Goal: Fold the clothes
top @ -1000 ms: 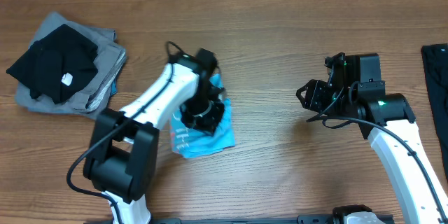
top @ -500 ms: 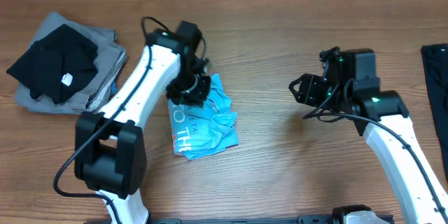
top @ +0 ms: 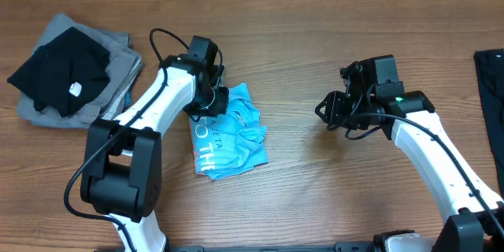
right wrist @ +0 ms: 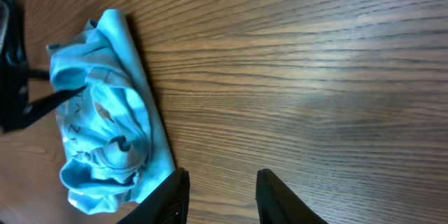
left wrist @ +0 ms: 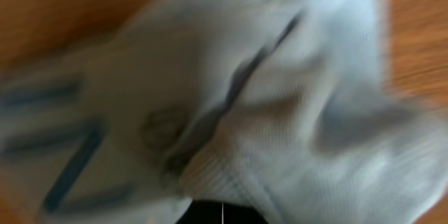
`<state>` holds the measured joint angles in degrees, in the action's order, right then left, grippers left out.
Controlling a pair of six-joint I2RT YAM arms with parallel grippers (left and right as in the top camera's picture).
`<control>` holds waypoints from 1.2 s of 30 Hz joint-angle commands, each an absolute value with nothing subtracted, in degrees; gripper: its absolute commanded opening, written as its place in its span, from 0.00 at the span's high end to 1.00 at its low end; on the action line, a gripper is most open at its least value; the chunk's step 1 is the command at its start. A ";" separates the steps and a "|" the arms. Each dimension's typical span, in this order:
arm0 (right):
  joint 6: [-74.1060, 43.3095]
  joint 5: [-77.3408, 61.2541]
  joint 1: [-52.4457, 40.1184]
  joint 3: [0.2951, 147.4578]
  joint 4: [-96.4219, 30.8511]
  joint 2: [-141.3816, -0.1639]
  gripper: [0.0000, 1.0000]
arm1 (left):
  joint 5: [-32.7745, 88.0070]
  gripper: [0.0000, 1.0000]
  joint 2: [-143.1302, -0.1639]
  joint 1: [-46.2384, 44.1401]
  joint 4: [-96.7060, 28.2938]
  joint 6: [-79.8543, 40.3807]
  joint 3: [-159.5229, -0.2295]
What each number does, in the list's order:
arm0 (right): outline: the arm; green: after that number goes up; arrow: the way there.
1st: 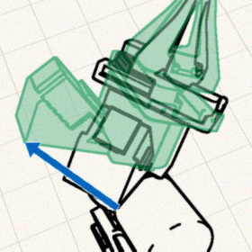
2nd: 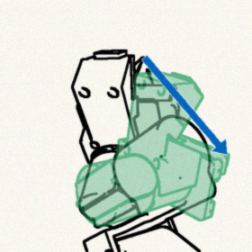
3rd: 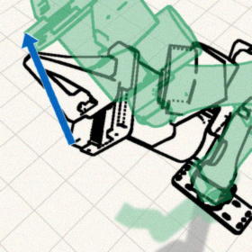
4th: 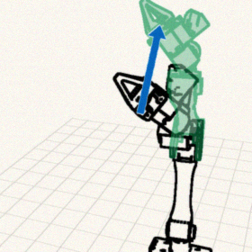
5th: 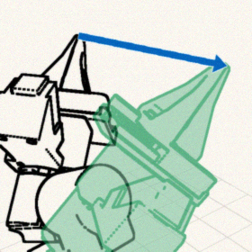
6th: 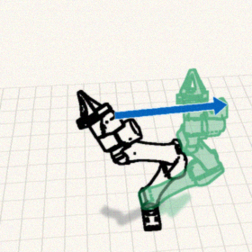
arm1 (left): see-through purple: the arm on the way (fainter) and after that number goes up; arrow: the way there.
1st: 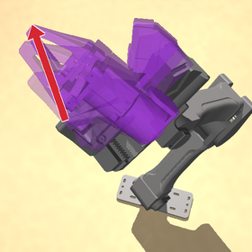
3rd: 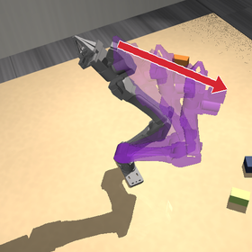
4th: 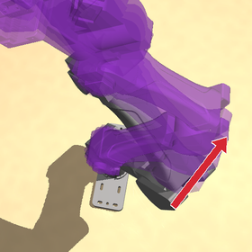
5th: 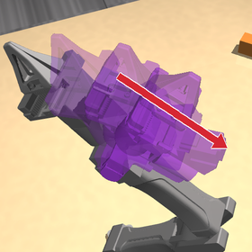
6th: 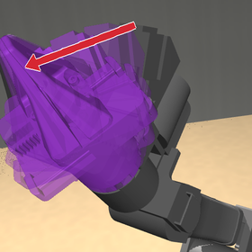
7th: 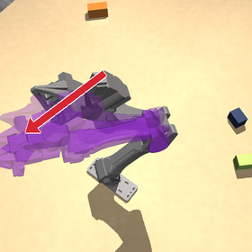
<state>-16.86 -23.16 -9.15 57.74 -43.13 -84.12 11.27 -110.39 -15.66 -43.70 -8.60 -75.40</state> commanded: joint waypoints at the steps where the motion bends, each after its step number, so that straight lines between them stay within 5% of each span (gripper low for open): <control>1: -16.45 -26.26 -9.28 57.54 -43.20 -83.81 0.65 | 23.49 0.96 -109.06 -15.77 -36.23 -8.34 -75.35; 9: -12.64 -27.33 -9.32 57.49 -45.74 -83.81 0.61 | 37.54 0.96 -109.06 -15.70 -28.14 -10.90 -83.68; 19: -1.67 -35.00 -19.05 57.39 -42.41 -84.97 0.44 | 24.01 0.94 -109.01 -14.46 -53.80 -6.15 -95.77; 28: -2.20 -16.75 -34.65 57.39 -38.98 -90.83 0.23 | 18.00 0.85 -108.99 -9.58 -72.95 -4.64 -99.59; 33: -5.63 -8.73 -35.88 57.39 -35.35 -94.13 0.32 | 18.02 0.85 -109.01 -9.04 -78.35 -4.25 -99.26; 36: -5.34 -9.37 -35.07 57.39 -32.62 -95.11 0.52 | 18.00 0.84 -109.01 -9.87 -79.13 -4.23 -98.06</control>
<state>-4.27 -12.64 -35.73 57.69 -33.80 -94.52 18.50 -110.37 -8.84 -78.67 -5.56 -98.28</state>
